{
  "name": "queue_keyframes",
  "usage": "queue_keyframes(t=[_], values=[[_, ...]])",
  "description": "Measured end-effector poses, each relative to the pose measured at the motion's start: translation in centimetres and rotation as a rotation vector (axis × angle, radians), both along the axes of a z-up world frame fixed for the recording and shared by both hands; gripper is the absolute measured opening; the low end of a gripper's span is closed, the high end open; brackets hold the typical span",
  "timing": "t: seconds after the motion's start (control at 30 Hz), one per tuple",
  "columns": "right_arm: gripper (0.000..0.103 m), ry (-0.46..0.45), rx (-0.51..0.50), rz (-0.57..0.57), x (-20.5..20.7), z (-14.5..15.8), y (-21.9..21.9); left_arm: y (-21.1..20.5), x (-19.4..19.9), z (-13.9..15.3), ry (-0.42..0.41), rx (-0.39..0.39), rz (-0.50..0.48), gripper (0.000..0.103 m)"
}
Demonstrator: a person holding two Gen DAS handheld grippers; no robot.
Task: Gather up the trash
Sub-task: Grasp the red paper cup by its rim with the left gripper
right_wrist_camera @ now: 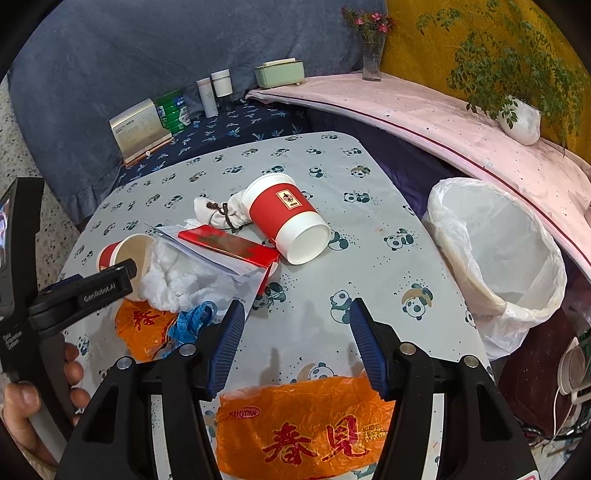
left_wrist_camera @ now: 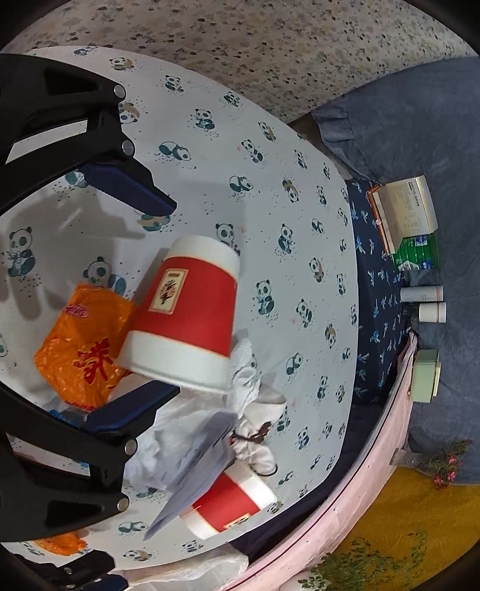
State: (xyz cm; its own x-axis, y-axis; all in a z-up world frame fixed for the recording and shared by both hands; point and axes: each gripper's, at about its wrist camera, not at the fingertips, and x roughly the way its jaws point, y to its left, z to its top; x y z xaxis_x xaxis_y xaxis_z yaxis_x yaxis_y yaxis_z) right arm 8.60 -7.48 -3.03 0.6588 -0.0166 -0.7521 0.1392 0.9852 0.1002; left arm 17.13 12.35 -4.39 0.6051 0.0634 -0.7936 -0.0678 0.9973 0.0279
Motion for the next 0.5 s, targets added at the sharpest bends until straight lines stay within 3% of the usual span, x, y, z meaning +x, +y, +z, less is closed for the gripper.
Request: queue_keyframes(t=[0.2, 0.33, 0.5], values=[[0.058, 0.011, 0.006, 0.003, 0.3, -0.5, 0.1, 0.4, 1.4, -0.7, 0.033, -0.007, -0.003, 0.05], [0.057, 0.019, 0.005, 0.002, -0.1, -0.7, 0.0, 0.8, 1.5, -1.1, 0.052, -0.003, -0.004, 0.005], [0.057, 0.024, 0.009, -0.006, -1.1, -0.7, -0.6, 2.3, 0.9, 0.3, 0.013, -0.01, 0.037, 0.002]])
